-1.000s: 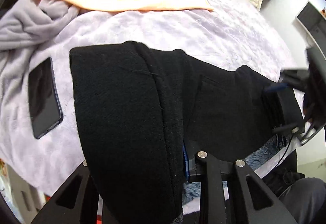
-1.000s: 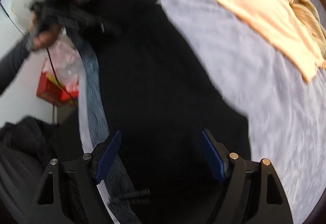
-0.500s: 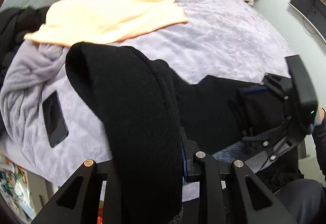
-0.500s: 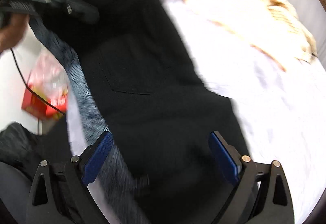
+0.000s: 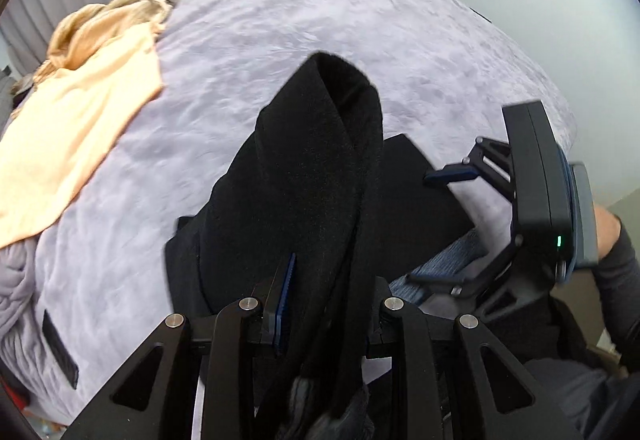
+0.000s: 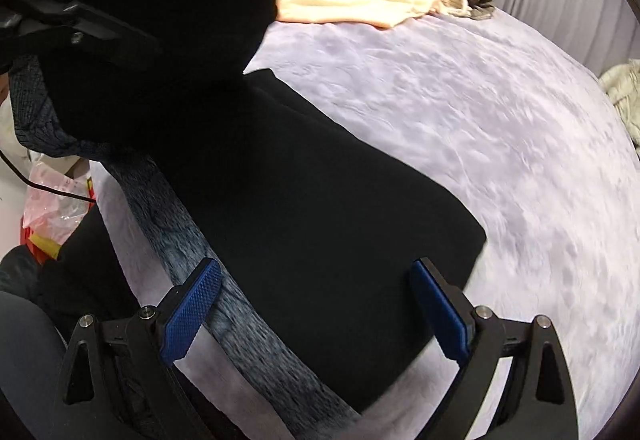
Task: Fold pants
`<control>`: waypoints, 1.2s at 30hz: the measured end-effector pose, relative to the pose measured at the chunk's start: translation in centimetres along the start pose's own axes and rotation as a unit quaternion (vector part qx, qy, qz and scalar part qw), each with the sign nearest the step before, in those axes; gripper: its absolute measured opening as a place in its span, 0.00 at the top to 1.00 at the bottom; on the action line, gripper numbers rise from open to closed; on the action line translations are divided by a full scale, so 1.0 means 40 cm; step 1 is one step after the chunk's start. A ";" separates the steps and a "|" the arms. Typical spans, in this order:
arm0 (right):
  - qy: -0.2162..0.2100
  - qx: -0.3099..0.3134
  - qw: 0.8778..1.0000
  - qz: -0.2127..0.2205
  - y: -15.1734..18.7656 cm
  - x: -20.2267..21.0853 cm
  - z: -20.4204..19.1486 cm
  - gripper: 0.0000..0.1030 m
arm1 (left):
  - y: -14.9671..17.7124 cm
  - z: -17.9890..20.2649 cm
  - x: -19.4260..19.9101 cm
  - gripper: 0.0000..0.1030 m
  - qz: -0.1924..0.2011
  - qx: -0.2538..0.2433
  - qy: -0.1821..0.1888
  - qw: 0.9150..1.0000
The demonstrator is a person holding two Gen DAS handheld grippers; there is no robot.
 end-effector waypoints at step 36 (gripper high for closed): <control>-0.160 -0.096 0.981 0.044 0.075 0.002 0.159 0.05 | 0.100 -0.245 -0.207 0.07 0.020 0.195 -0.057 0.979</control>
Point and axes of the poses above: each gripper's, at about its wrist camera, not at the fingertips, and x roughly against the way its jaws point, z to its right, y to its underside, the point moved 1 cm from there along -x, roughly the way its jaws point, and after that the axes turned 9 degrees about -z, right-handed, at the moved point
